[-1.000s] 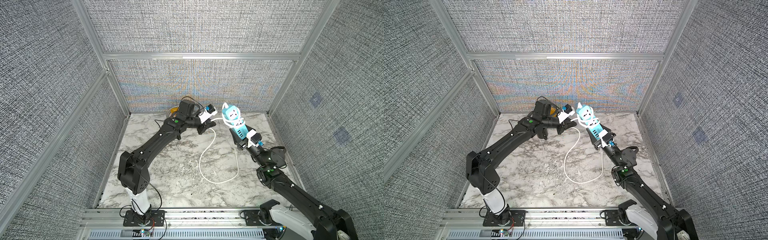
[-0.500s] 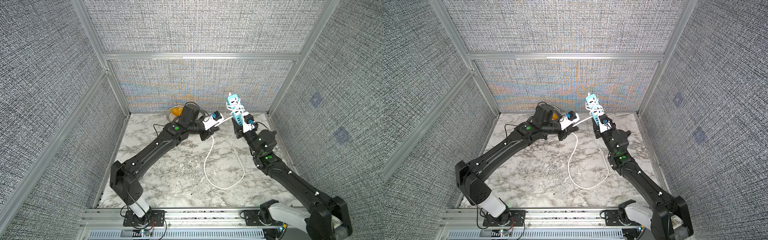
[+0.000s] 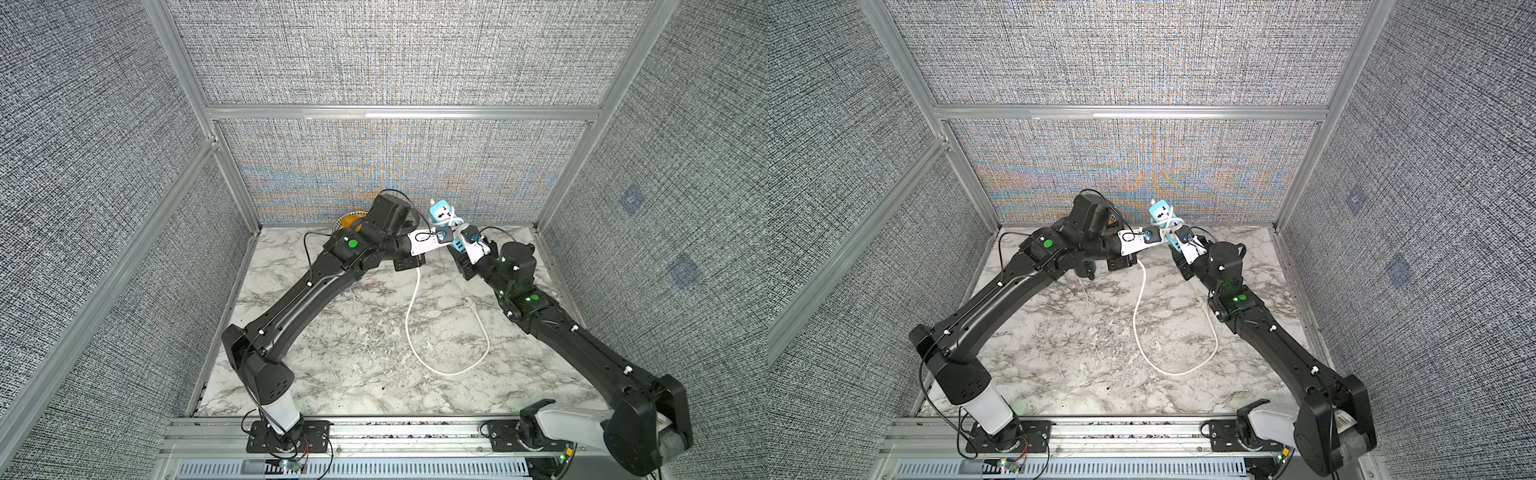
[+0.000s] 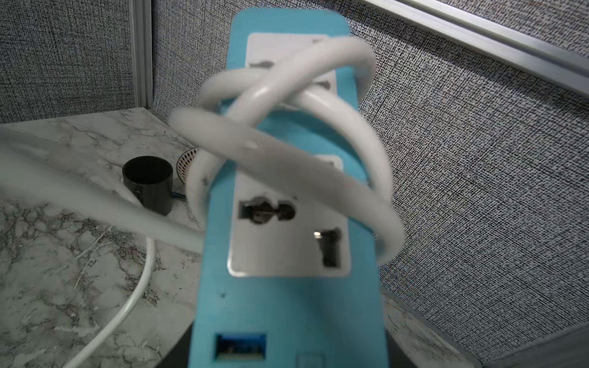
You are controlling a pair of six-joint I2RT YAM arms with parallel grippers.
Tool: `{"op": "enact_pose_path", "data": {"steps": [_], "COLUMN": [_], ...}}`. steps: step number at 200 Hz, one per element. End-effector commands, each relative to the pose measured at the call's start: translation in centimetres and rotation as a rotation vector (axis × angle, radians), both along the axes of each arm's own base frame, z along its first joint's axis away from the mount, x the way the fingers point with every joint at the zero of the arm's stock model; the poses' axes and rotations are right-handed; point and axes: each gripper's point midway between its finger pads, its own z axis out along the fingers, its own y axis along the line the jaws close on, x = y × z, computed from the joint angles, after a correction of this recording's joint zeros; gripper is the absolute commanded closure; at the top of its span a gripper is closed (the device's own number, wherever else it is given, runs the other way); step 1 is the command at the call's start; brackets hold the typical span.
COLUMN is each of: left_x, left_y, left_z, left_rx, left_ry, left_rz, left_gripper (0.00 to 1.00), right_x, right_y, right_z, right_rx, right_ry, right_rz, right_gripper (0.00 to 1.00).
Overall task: Wrap the cord around the power strip
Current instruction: Wrap the power cord around the power strip.
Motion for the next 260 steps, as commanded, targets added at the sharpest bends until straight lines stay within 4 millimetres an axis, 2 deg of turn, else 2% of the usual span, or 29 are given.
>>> {"op": "enact_pose_path", "data": {"steps": [1, 40, 63, 81, 102, 126, 141, 172, 208, 260], "left_x": [0.0, 0.8, 1.2, 0.9, 0.5, 0.6, 0.7, 0.1, 0.4, 2.2], "left_y": [0.0, -0.3, -0.2, -0.3, -0.5, -0.5, -0.5, -1.3, -1.5, -1.7], "left_z": [2.1, 1.8, 0.7, 0.4, -0.4, -1.2, -1.5, -2.5, -4.1, -6.3], "left_rx": [0.019, 0.099, 0.166, 0.159, 0.141, 0.119, 0.092, 0.001, -0.058, -0.176], "left_ry": [-0.123, -0.21, -0.248, -0.234, -0.192, -0.157, -0.144, -0.076, -0.005, 0.084], "left_rz": [-0.057, -0.1, -0.117, -0.122, -0.119, -0.085, -0.066, -0.053, -0.022, 0.056], "left_gripper": [1.0, 1.0, 1.0, 1.0, 0.95, 0.91, 0.85, 0.81, 0.78, 0.72], "right_x": [-0.6, -2.3, -2.3, -1.7, -1.0, -0.5, -0.3, -0.4, -1.2, -1.9], "right_y": [-2.0, -0.2, 0.0, -0.7, -1.4, -1.4, -1.3, -1.2, -0.8, -0.4], "right_z": [-5.0, -6.9, -6.6, -5.5, -4.2, -3.2, -2.9, -0.9, 1.9, 4.2], "right_rx": [-0.174, -0.214, -0.184, -0.114, -0.033, -0.015, -0.012, 0.024, 0.048, 0.04], "right_ry": [0.134, 0.192, 0.21, 0.215, 0.221, 0.233, 0.242, 0.219, 0.189, 0.213], "right_rz": [-0.076, 0.076, 0.079, 0.043, 0.008, -0.002, -0.003, -0.001, 0.036, 0.063], "right_gripper": [1.0, 1.0, 1.0, 1.0, 1.0, 1.0, 1.0, 1.0, 1.0, 1.0]}}
